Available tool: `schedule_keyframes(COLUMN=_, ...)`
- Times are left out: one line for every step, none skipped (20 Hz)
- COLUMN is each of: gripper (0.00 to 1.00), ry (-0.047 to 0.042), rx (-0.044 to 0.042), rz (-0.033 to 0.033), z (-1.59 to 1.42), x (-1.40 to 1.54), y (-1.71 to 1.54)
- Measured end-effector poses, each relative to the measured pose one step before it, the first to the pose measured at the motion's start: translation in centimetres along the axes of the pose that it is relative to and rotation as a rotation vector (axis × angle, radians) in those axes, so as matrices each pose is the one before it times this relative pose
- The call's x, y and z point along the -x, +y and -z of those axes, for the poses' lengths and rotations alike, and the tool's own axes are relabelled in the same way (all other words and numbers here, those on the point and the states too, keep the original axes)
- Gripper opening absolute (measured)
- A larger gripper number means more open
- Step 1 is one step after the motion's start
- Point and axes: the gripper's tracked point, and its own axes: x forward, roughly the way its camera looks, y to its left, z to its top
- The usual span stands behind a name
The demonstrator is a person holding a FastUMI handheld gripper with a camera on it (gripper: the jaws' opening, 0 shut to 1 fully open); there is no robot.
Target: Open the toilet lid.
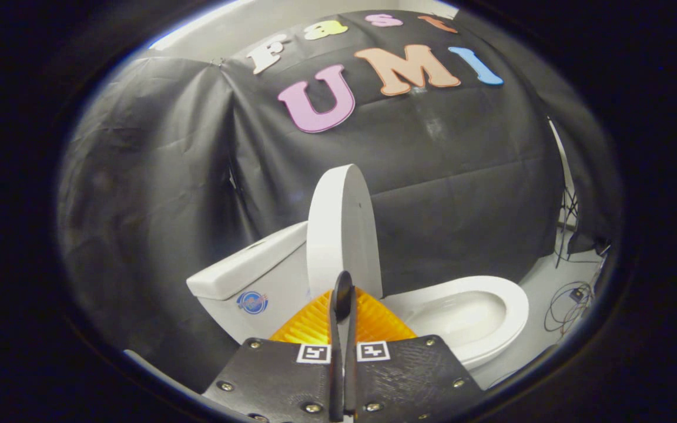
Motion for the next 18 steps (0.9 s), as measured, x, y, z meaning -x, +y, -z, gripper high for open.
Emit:
schedule_keyframes(gripper=0.02, ry=-0.00370, rx=0.01928, rz=0.00255, z=-0.080, x=-0.029, y=0.246)
schedule_keyframes(gripper=0.02, ry=-0.00423, rx=0.01381, rz=0.00201, z=-0.030, x=-0.073, y=0.133)
schedule_keyframes(gripper=0.02, ry=-0.00208, rx=0.00610, rz=-0.00063, z=-0.029, x=-0.112, y=0.224)
schedule_keyframes(gripper=0.02, ry=-0.00177, rx=0.00288, rz=0.00023, z=0.051, x=0.003, y=0.217)
schedule_keyframes(gripper=0.02, ry=-0.00435, rx=0.00094, rz=0.00194, z=-0.017, x=-0.004, y=0.307)
schedule_keyframes(gripper=0.02, ry=-0.00093, rx=0.00182, rz=0.00282, z=-0.047, x=-0.093, y=0.246)
schedule_keyframes(gripper=0.02, ry=-0.00290, rx=0.00642, rz=0.00534, z=-0.050, x=-0.136, y=0.315)
schedule_keyframes(gripper=0.02, ry=-0.00030, rx=0.01752, rz=0.00677, z=-0.008, x=-0.227, y=0.455)
schedule_keyframes(gripper=0.02, ry=0.00011, rx=0.02544, rz=0.00896, z=-0.041, x=-0.100, y=0.602)
schedule_keyframes(gripper=0.02, ry=0.00258, rx=0.04129, rz=0.00714, z=0.111, x=-0.092, y=0.799)
schedule_keyframes(gripper=0.02, ry=0.00344, rx=0.05245, rz=0.00740, z=0.002, x=-0.128, y=0.820)
schedule_keyframes(gripper=0.02, ry=0.00243, rx=0.04083, rz=0.01141, z=0.041, x=-0.126, y=0.876)
schedule_keyframes(gripper=0.02, ry=0.00261, rx=0.03628, rz=0.01031, z=-0.058, x=-0.131, y=0.833)
schedule_keyframes(gripper=0.02, ry=0.00149, rx=0.03126, rz=0.00958, z=0.022, x=-0.188, y=0.738)
schedule_keyframes(gripper=0.02, ry=0.00287, rx=0.02731, rz=0.00885, z=0.030, x=-0.055, y=0.805)
schedule_keyframes(gripper=0.02, ry=0.00177, rx=0.02198, rz=0.00906, z=0.021, x=-0.123, y=0.704)
schedule_keyframes(gripper=0.02, ry=0.00183, rx=0.03614, rz=0.00670, z=0.032, x=-0.113, y=0.601)
schedule_keyframes(gripper=0.02, ry=0.00272, rx=0.02483, rz=0.00522, z=0.034, x=-0.166, y=0.664)
